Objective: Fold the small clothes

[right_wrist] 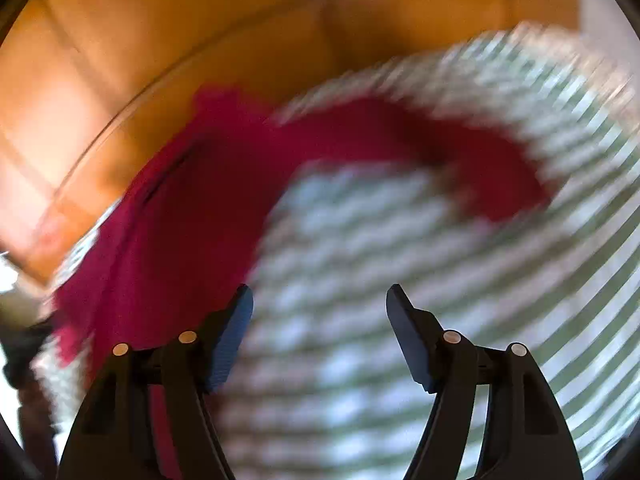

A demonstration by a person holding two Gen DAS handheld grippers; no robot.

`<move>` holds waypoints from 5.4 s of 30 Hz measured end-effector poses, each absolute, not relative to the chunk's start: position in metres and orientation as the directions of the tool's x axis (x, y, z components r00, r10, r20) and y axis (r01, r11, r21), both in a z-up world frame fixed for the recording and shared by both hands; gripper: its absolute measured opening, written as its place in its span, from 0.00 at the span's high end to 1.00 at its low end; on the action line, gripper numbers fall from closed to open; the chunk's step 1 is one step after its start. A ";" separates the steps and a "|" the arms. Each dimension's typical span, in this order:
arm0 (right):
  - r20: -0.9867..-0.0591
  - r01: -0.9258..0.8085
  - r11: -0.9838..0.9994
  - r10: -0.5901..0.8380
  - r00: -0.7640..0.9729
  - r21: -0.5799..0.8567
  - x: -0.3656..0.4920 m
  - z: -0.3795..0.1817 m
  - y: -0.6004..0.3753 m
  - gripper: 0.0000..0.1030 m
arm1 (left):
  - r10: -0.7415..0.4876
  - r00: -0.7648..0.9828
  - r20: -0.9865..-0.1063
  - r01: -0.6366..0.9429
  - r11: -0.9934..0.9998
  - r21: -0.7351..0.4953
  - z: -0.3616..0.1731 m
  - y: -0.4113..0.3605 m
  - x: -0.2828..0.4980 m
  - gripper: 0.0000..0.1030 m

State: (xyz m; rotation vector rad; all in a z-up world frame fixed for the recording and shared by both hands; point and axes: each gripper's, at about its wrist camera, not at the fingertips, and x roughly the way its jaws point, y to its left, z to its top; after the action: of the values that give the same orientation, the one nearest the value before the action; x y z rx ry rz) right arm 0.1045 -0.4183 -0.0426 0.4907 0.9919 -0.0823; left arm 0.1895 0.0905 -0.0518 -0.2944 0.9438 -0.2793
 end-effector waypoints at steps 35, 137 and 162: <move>-0.885 0.169 0.977 0.039 0.464 0.132 0.000 -0.059 -0.400 0.91 | -0.387 0.414 -0.824 0.128 0.921 -0.369 -0.071 0.108 0.036 0.69; -0.879 0.178 0.984 -0.073 0.471 0.013 0.027 -0.045 -0.344 0.34 | -0.579 0.381 -0.721 0.185 0.812 -0.554 -0.073 0.112 0.068 0.44; -0.816 0.212 0.972 -0.040 0.577 0.103 -0.011 -0.012 -0.402 0.51 | -0.436 0.480 -0.761 0.221 0.900 -0.376 -0.038 0.080 0.041 0.47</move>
State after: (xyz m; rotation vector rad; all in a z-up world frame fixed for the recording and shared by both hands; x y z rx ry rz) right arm -0.0109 -0.4020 -0.0118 0.1974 0.9457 -0.1484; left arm 0.0406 0.0797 -0.0382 -0.2398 0.9936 -0.4054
